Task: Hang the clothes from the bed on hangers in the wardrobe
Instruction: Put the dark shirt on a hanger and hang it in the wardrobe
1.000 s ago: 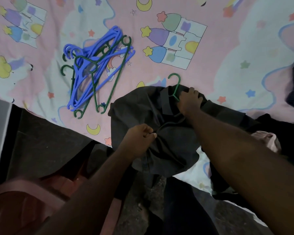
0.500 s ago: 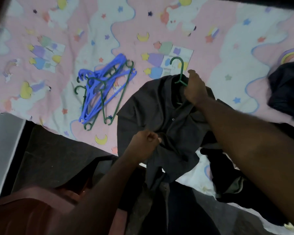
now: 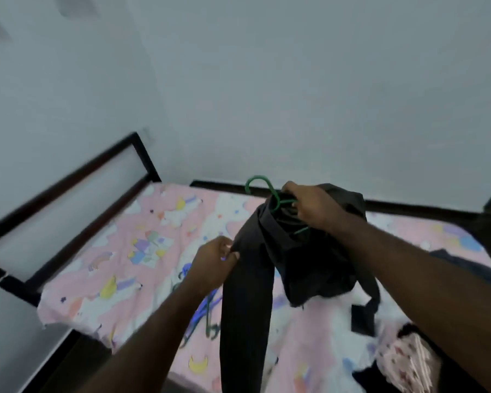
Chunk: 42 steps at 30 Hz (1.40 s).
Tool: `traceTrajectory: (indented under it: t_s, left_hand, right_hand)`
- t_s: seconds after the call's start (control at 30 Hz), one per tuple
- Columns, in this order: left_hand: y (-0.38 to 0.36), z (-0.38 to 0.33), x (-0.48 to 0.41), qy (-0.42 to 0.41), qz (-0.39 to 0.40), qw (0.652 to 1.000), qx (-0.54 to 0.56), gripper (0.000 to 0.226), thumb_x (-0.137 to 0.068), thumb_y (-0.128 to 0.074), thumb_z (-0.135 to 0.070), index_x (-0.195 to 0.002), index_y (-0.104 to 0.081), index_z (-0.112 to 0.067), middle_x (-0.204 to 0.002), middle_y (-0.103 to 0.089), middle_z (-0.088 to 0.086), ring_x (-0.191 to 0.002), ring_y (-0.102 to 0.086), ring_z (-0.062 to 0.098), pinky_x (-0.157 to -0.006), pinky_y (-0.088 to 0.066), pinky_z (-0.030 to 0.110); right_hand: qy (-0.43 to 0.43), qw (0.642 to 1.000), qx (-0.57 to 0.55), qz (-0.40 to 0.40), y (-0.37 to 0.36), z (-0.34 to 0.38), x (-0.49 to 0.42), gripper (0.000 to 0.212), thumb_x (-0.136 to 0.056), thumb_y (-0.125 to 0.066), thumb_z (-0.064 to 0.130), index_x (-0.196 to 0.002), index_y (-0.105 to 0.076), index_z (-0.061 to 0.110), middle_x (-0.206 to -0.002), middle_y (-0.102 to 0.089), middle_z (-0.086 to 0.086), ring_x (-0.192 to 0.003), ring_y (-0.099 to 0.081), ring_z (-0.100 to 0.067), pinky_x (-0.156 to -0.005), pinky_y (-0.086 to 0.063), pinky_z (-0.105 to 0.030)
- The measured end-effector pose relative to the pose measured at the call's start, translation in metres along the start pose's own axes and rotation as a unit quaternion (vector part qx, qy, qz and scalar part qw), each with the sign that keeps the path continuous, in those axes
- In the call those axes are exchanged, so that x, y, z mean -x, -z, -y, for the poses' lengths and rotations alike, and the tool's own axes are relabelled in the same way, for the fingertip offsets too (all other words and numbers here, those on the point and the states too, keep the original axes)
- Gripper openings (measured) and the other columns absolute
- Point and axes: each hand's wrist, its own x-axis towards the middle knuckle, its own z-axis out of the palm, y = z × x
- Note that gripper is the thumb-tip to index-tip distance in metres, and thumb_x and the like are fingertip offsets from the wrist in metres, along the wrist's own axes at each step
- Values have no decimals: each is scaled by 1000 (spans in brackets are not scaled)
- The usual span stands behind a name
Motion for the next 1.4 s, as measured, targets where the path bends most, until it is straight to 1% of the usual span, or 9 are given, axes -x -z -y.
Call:
traceTrajectory:
  t_s: [0.1,0.17,0.27,0.4,0.57,0.7,0.87,1.23,1.4]
  left_hand:
    - [69,-43,-7,-98,-86,991,-8,48,-89,-68,-24,-132,-52,-7,-127,-58,10,-119,-54,23,-95,-37,25]
    - [110,-70,-2,-129,-83,988,4,53,-89,-69,-30,-135,-50,-12,-130,-56,5,-122,-52,20,-100,-38,26]
    - [156,-97,5,-173,-74,982,-8,28,-91,-66,-29,-115,-63,-15,-111,-67,2,-104,-62,20,-92,-49,36]
    - [202,-123,22,-223,-187,956,34,12,-95,-60,-18,-84,-65,-14,-73,-63,-2,-74,-59,20,-67,-41,28]
    - [247,-151,56,-230,-288,925,95,17,-96,-57,-15,-85,-68,-8,-75,-65,2,-73,-58,18,-67,-38,26]
    - [276,-161,77,-231,-341,906,91,18,-97,-57,-17,-86,-68,-7,-77,-67,4,-72,-58,17,-65,-39,26]
    - [306,-173,90,-185,-325,925,71,38,-98,-54,-18,-61,-49,-10,-59,-49,3,-60,-43,18,-56,-31,30]
    - [303,-181,90,-91,-276,954,72,42,-100,-52,-26,-62,-47,-10,-60,-47,5,-60,-42,18,-58,-30,30]
    - [288,-228,97,-195,-334,921,51,39,-96,-52,-44,-84,-66,-10,-82,-67,0,-79,-61,16,-73,-46,31]
  right_hand:
    - [41,999,22,-16,63,56,3,31,-88,-54,5,-115,-52,19,-101,-68,-4,-91,-60,-27,-79,-48,-40]
    - [51,997,18,-49,106,92,7,30,-89,-53,4,-115,-52,20,-99,-68,-2,-90,-60,-24,-80,-48,-39]
    - [73,992,12,-101,172,136,10,31,-89,-55,4,-113,-53,23,-97,-67,0,-89,-60,-21,-82,-49,-36]
    - [82,989,29,-120,238,178,9,35,-90,-58,7,-118,-52,27,-107,-66,-3,-99,-61,-23,-89,-49,-39]
    - [125,971,140,-150,271,225,15,70,-88,-52,8,-148,-23,29,-119,-57,-5,-92,-54,-27,-76,-40,-34]
    - [164,938,216,-218,280,241,16,60,-88,-54,17,-143,-30,24,-130,-54,-6,-95,-59,-35,-71,-40,-36]
    - [218,905,233,-282,294,241,22,53,-89,-54,16,-140,-38,18,-133,-52,-7,-92,-60,-38,-69,-43,-38]
    - [260,920,112,-269,316,207,22,56,-84,-54,12,-137,-45,28,-139,-46,4,-109,-58,-28,-86,-51,-42]
    - [266,926,40,-265,319,210,20,56,-82,-54,5,-134,-47,24,-125,-58,-3,-106,-58,-27,-92,-48,-43]
